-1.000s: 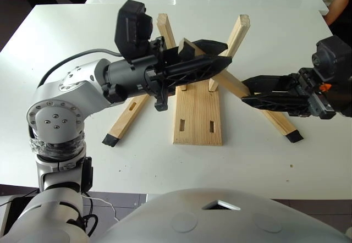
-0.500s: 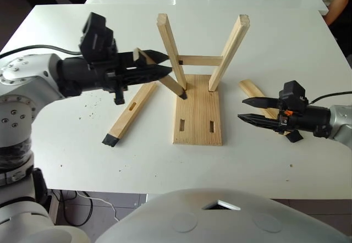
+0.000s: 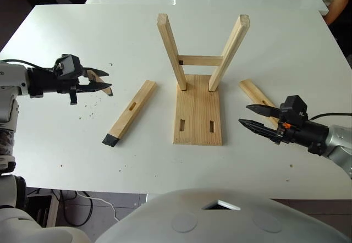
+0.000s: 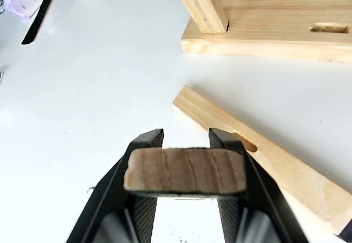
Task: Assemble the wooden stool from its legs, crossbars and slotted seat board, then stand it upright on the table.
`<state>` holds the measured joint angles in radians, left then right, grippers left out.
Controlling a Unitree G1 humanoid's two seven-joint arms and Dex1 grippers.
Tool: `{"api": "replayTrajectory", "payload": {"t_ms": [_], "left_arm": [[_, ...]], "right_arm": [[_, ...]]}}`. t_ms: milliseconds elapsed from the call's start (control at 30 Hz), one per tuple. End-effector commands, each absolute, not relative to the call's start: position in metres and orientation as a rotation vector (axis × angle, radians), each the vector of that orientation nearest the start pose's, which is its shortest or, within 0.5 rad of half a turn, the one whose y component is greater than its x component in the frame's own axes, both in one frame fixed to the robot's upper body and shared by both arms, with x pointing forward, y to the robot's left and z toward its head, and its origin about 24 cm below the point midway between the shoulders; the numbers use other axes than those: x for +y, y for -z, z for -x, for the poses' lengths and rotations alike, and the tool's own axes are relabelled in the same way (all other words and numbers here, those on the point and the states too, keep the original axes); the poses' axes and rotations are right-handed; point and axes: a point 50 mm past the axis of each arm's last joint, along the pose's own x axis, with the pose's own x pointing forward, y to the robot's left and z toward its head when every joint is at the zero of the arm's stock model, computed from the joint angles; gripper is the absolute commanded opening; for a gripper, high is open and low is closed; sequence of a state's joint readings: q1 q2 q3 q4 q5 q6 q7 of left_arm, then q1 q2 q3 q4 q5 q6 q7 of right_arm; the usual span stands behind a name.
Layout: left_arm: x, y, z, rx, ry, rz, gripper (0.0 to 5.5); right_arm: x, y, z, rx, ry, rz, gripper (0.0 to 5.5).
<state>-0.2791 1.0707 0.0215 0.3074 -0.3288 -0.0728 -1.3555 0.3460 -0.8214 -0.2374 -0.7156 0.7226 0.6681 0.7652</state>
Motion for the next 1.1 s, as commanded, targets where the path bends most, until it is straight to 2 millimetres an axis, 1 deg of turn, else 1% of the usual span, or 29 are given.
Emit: {"api": "replayTrajectory", "payload": {"t_ms": [33,133,267,500,667,867,933,1033,1100], "left_arm": [[0.318,-0.136,-0.241,0.439,1.108,-0.660,1.30],[0.313,-0.130,-0.225,0.494,1.175,-0.613,1.30],[0.306,-0.133,-0.211,0.540,1.256,-0.569,1.30],[0.282,-0.144,-0.210,0.477,1.296,-0.469,1.30],[0.268,-0.153,-0.210,0.426,1.317,-0.414,1.30],[0.262,-0.159,-0.206,0.422,1.358,-0.354,1.30],[0.261,-0.161,-0.211,0.384,1.332,-0.382,1.30],[0.259,-0.167,-0.231,0.266,1.237,-0.461,1.30],[0.256,-0.166,-0.241,0.207,1.209,-0.516,1.30]], "right_arm": [[-0.207,-0.125,-0.159,0.407,-0.947,0.116,2.52],[-0.208,-0.126,-0.160,0.408,-0.944,0.129,2.52],[-0.209,-0.128,-0.162,0.405,-0.943,0.136,2.52],[-0.208,-0.125,-0.162,0.415,-0.938,0.146,2.52],[-0.209,-0.125,-0.164,0.418,-0.939,0.154,2.52],[-0.211,-0.124,-0.166,0.422,-0.932,0.161,2.52],[-0.211,-0.124,-0.166,0.421,-0.933,0.162,2.52],[-0.211,-0.124,-0.167,0.419,-0.933,0.163,2.52],[-0.210,-0.122,-0.167,0.418,-0.934,0.163,2.52]]}}
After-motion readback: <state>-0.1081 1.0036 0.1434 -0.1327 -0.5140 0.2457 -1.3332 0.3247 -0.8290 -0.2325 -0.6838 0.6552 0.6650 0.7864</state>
